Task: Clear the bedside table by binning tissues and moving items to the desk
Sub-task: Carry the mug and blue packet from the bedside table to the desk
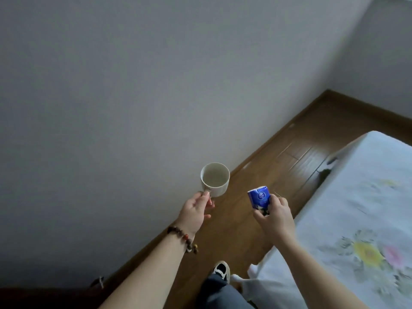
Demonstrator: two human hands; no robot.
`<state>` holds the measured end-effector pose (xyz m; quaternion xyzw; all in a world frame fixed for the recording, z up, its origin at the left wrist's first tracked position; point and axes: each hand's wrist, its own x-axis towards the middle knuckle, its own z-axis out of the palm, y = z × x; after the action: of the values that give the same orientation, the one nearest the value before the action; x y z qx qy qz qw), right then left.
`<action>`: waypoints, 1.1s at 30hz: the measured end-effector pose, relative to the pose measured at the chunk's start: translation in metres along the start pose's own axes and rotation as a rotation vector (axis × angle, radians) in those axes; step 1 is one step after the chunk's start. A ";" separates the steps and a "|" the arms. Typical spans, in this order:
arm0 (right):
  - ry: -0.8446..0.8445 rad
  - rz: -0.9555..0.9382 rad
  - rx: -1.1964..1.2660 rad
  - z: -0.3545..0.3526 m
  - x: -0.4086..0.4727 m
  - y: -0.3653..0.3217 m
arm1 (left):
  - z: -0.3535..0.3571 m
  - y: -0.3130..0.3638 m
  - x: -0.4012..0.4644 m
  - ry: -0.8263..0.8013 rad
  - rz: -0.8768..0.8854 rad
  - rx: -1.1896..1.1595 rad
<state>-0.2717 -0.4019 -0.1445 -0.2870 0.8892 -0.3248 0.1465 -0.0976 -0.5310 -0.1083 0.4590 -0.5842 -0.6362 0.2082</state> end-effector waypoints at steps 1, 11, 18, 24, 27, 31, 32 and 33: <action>0.017 0.033 0.015 -0.003 0.016 0.001 | 0.009 0.011 0.021 -0.028 0.001 0.017; 0.230 0.291 0.061 -0.068 0.132 0.022 | 0.119 0.085 0.178 -0.287 -0.004 0.086; 0.327 0.401 0.038 -0.099 0.224 0.046 | 0.214 0.114 0.278 -0.467 -0.016 0.110; 0.414 0.452 0.011 -0.121 0.359 0.066 | 0.303 0.163 0.398 -0.599 0.000 0.154; 0.457 0.470 0.007 -0.147 0.433 0.071 | 0.349 0.203 0.463 -0.661 0.049 0.191; 0.522 0.507 -0.014 -0.185 0.514 0.079 | 0.413 0.257 0.536 -0.715 0.118 0.211; 0.528 0.511 -0.018 -0.191 0.527 0.081 | 0.426 0.266 0.548 -0.717 0.128 0.208; 0.534 0.515 -0.022 -0.197 0.537 0.083 | 0.438 0.274 0.557 -0.715 0.134 0.203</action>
<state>-0.8197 -0.5786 -0.0923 0.0395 0.9426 -0.3311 -0.0170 -0.8085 -0.7988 -0.0879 0.1869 -0.7089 -0.6799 -0.0144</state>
